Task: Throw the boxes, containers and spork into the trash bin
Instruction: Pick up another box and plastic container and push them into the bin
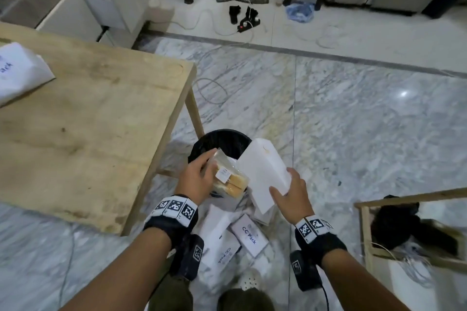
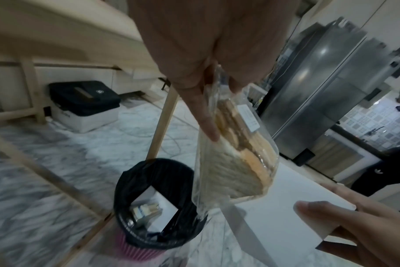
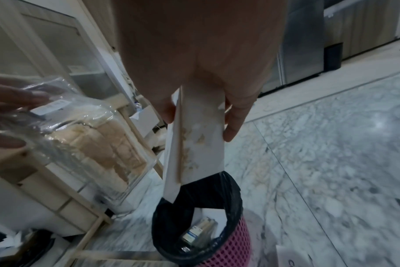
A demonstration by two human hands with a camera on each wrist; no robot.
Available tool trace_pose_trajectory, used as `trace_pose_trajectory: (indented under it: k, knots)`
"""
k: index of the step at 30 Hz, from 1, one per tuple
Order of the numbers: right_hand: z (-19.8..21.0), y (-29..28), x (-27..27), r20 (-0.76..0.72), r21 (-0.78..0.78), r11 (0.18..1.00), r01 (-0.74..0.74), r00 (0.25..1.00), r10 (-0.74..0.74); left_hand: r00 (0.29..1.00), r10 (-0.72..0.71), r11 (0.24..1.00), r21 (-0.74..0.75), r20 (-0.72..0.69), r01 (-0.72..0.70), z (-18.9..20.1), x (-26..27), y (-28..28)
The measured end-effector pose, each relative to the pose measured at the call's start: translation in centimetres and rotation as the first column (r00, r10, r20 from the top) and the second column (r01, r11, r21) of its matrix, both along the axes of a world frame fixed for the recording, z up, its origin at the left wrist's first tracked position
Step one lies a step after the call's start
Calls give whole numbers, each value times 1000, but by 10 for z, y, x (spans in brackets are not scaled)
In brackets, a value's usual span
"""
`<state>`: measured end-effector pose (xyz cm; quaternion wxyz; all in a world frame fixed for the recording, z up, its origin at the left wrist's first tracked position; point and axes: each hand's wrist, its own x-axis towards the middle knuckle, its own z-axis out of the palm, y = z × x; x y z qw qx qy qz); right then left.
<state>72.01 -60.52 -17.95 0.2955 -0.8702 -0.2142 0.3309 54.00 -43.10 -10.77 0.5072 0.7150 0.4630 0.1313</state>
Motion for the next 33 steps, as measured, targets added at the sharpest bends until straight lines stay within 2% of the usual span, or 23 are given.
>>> trace_pose_trajectory:
  k: [6, 10, 15, 17, 20, 24, 30, 33]
  knots:
    - [-93, 24, 17, -68, -48, 999, -7, 998, 4, 992, 7, 1000, -7, -125, -8, -102, 2, 10]
    - [-143, 66, 27, -69, -55, 995, -78, 995, 74, 986, 84, 996, 41, -142, -79, -147, 9, 25]
    - [-197, 116, 44, -17, -41, 994, -100, 995, 100, 981, 108, 993, 57, -162, -100, -191, 17, 40]
    - [-213, 128, 52, -4, -116, 983, -139, 990, 140, 978, 131, 990, 64, -164, -122, -204, 19, 43]
    - [-229, 133, 54, 8, -209, 966, -154, 987, 159, 974, 153, 988, 62, -169, -144, -221, 24, 45]
    - [-235, 131, 38, -18, -118, 980, -158, 987, 157, 968, 173, 984, 69, -181, -163, -247, 31, 49]
    - [-239, 118, 23, -56, -109, 971, -213, 977, 207, 966, 198, 976, 124, -166, -179, -288, 42, 58]
    - [-240, 112, 22, -62, -100, 973, -206, 978, 201, 986, 65, 997, -32, -152, -70, -296, 43, 55]
